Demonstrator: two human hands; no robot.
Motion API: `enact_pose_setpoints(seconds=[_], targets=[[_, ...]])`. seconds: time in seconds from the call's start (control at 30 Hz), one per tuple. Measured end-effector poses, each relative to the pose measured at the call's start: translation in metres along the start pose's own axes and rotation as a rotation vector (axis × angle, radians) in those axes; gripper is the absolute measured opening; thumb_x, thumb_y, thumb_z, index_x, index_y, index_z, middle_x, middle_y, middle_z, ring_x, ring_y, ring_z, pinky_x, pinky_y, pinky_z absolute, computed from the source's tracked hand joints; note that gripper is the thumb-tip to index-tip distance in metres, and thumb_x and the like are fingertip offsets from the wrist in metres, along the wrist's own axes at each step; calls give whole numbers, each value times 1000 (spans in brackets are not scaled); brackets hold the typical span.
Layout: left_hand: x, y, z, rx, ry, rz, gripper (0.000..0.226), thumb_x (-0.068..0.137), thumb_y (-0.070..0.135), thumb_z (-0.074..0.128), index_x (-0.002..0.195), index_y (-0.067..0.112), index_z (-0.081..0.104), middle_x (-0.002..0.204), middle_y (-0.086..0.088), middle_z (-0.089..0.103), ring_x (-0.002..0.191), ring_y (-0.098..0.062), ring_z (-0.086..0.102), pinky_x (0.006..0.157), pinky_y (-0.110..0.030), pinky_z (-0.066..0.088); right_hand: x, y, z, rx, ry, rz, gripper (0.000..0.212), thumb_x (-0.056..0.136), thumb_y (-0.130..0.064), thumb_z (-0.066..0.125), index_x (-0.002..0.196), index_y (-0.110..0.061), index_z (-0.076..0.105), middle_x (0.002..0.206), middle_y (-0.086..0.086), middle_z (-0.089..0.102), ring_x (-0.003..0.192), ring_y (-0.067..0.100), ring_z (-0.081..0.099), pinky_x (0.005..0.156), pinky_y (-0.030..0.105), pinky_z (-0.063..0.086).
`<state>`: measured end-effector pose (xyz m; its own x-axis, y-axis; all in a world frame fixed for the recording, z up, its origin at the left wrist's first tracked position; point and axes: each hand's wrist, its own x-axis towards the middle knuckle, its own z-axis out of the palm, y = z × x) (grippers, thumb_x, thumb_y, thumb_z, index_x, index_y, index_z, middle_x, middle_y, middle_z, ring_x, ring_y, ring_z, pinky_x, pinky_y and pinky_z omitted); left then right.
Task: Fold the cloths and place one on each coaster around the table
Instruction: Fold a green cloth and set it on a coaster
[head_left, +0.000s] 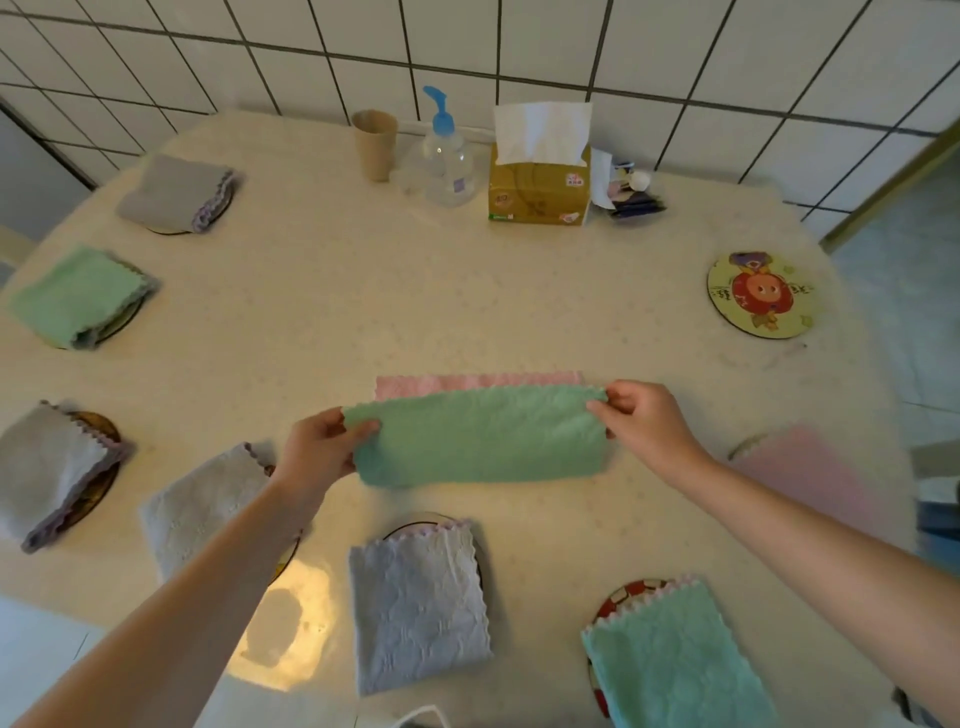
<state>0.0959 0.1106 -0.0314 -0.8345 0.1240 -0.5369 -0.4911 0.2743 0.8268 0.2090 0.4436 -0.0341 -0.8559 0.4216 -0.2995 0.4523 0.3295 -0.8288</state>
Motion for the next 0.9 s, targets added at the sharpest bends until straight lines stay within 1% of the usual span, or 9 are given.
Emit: enact_pose_setpoints(seconds=[0.1, 0.23, 0.3, 0.37, 0.47, 0.6, 0.73, 0.83, 0.9], targets=[[27, 2, 14, -3, 75, -30, 5, 87, 11, 67, 81, 11, 67, 81, -9, 65, 75, -24, 59, 76, -42, 51, 37, 1, 17, 46, 43, 128, 18, 83, -16, 67, 68, -26, 65, 78, 2, 72, 80, 24, 70, 73, 43, 59], [62, -3, 25, 114, 200, -33, 17, 85, 17, 70, 69, 17, 64, 72, -5, 63, 74, -23, 58, 71, -43, 51, 62, 17, 33, -8, 78, 261, 22, 81, -18, 66, 60, -23, 62, 78, 8, 72, 81, 29, 69, 77, 48, 56], [73, -6, 27, 144, 245, -22, 18, 83, 20, 70, 67, 20, 63, 69, -1, 62, 70, -22, 56, 68, -41, 50, 66, 27, 37, -32, 91, 303, 22, 79, -19, 65, 57, -22, 61, 75, 11, 71, 78, 32, 69, 74, 50, 56], [80, -7, 27, 165, 267, -2, 17, 84, 22, 70, 68, 22, 62, 67, 1, 61, 64, -21, 53, 66, -39, 49, 69, 37, 39, -10, 112, 314, 17, 72, -27, 64, 56, -20, 63, 71, 12, 71, 72, 33, 69, 69, 53, 56], [83, -8, 27, 232, 277, 39, 14, 85, 26, 68, 74, 20, 62, 66, 1, 61, 59, -19, 51, 64, -40, 50, 75, 52, 41, 21, 130, 296, 13, 67, -37, 61, 59, -27, 65, 72, 4, 72, 71, 28, 70, 69, 52, 57], [87, -15, 25, 280, 242, 48, 16, 87, 24, 66, 75, 16, 59, 64, -1, 56, 59, -21, 48, 60, -39, 47, 70, 34, 41, -19, 149, 295, 19, 81, -23, 66, 63, -26, 61, 76, 3, 71, 75, 26, 69, 72, 49, 57], [89, -18, 25, 278, 225, 44, 19, 88, 24, 65, 72, 17, 57, 62, 0, 53, 59, -22, 46, 59, -38, 44, 72, 32, 42, -56, 153, 276, 19, 81, -24, 68, 65, -27, 59, 77, 3, 69, 77, 27, 69, 73, 49, 57], [85, -17, 24, 299, 247, 37, 11, 89, 26, 63, 88, 16, 60, 75, -4, 62, 64, -25, 54, 60, -41, 51, 73, 31, 40, -45, 149, 276, 11, 82, -27, 67, 75, -23, 59, 78, -1, 66, 76, 27, 68, 72, 49, 57], [74, -16, 26, 450, 329, 62, 19, 90, 28, 60, 106, 18, 57, 95, -4, 64, 74, -25, 59, 63, -42, 53, 68, 24, 37, -72, 159, 243, 10, 84, -25, 65, 88, -18, 58, 83, -2, 65, 79, 26, 67, 75, 45, 56]])
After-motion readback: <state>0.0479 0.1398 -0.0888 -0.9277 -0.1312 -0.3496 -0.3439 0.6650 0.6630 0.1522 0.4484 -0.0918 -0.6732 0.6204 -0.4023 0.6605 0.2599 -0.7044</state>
